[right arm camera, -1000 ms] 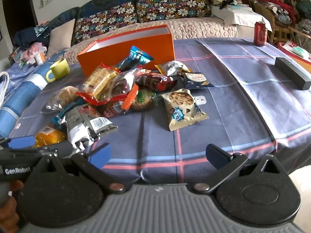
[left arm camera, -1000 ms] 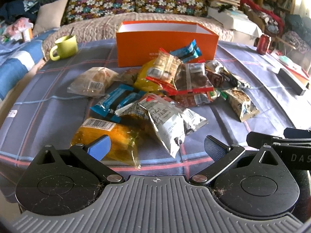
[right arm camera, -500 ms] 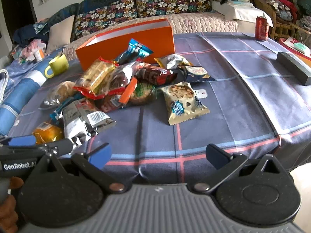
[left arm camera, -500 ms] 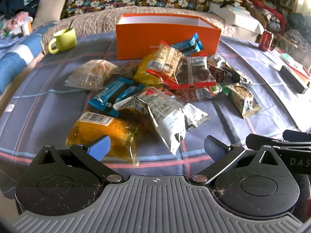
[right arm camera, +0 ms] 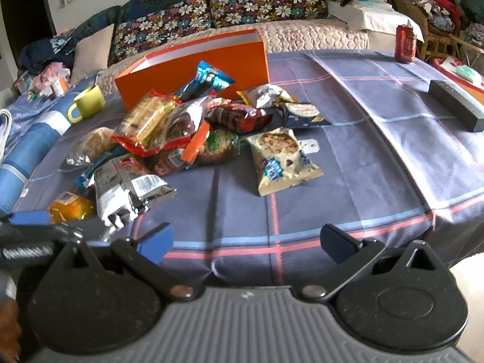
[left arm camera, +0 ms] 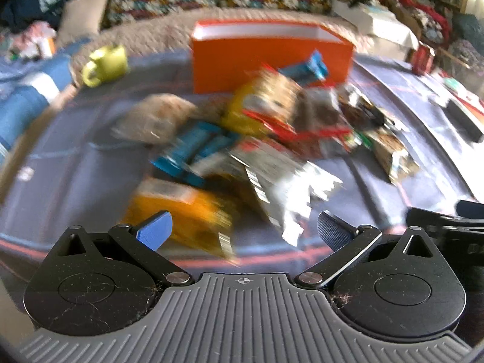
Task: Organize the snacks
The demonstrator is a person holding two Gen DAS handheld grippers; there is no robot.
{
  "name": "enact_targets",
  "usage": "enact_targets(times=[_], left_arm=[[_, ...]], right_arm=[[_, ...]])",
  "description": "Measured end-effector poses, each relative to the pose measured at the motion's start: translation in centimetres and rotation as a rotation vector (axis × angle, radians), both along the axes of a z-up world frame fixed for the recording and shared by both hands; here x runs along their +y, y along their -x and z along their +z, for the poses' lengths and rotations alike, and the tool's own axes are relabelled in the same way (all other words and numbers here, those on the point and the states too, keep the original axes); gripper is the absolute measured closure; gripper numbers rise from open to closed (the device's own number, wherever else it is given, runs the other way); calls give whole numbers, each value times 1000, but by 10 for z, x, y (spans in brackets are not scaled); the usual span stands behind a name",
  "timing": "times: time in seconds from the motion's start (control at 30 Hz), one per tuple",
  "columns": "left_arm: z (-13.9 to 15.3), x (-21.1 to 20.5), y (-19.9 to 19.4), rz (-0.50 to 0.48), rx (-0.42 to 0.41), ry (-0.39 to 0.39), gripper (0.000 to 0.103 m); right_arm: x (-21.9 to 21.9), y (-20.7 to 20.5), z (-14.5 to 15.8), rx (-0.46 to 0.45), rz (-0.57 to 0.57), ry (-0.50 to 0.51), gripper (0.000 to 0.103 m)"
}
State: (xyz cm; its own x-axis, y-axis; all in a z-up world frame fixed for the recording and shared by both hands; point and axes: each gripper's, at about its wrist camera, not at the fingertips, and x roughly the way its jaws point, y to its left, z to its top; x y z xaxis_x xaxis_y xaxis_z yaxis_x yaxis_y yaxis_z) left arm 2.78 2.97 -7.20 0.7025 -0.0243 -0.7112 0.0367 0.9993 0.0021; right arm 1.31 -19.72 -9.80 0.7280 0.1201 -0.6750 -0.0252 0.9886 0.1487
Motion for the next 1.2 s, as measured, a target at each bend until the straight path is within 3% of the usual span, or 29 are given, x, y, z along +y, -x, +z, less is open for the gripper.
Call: enact_targets(times=[0.1,0.2,0.37,0.43,0.57,0.77,0.93,1.0,1.2], left_arm=[[10,31,1,98,-53,-21,24],[7,57,0,164,-50,5,24],[-16,71,-5,150,11,58,30],[-24,72,-12,160,26,85,31],[-29,66,-19,113,35,137,34],[-34,61,-24,81,-11,77,40],[-35,77,-60,137,-43,-151,39],[-35,88,-69,134,-35,-171,40],[-23,105,-36,190,-51,20,29]], right_arm=[[-6,-9,3,-39,-12,26,0],[-13,-29,-4,-40,-30,55,0],[-26,-52,-39,47,-88,99,1],[-23,-53,-43,22,-82,159,0],[-26,-56,-46,-9,-64,151,0],[-29,-52,-50,-65,-36,153,0],[-27,-56,-48,-48,-39,155,0],[-27,-57,-47,-49,-39,156,0],[-27,-59,-46,-24,-35,152,0]])
